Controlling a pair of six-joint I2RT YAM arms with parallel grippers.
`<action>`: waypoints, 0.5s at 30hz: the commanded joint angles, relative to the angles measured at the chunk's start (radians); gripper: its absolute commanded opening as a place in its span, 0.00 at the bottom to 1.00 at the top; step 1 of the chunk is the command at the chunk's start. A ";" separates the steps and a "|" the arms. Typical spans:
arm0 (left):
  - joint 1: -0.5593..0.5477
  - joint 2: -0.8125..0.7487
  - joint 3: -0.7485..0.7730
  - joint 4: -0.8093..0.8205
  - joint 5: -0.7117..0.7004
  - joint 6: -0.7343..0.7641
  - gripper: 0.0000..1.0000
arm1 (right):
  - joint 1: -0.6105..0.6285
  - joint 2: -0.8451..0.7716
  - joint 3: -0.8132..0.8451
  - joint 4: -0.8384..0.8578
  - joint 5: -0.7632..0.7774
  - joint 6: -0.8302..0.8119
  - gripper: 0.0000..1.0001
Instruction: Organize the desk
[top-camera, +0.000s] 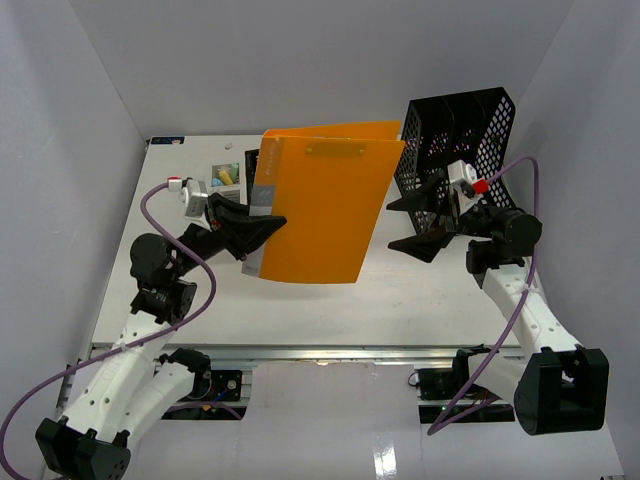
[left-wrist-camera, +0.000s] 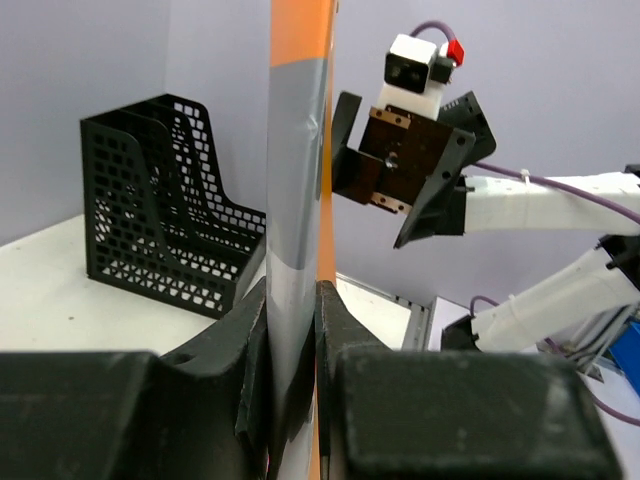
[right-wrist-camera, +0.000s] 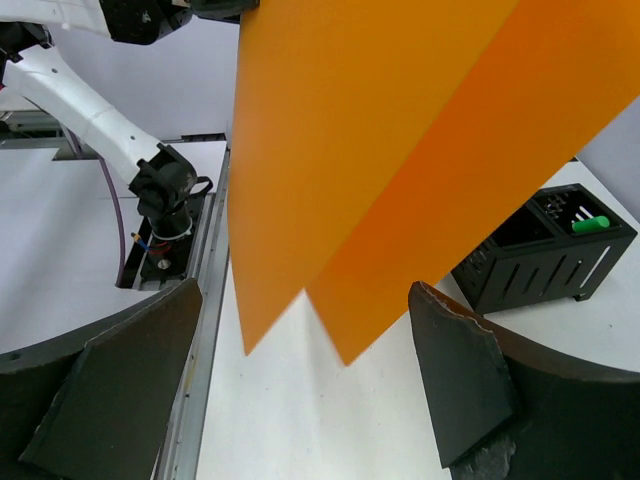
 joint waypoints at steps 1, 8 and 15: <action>0.003 -0.013 0.057 -0.006 -0.103 0.020 0.00 | 0.002 -0.018 0.035 -0.012 -0.004 -0.055 0.90; 0.004 0.013 0.045 0.065 -0.037 -0.020 0.00 | 0.006 -0.023 0.053 -0.134 0.098 -0.101 0.90; 0.005 0.014 0.032 0.105 0.014 -0.049 0.00 | 0.011 0.013 0.096 -0.266 0.175 -0.170 0.90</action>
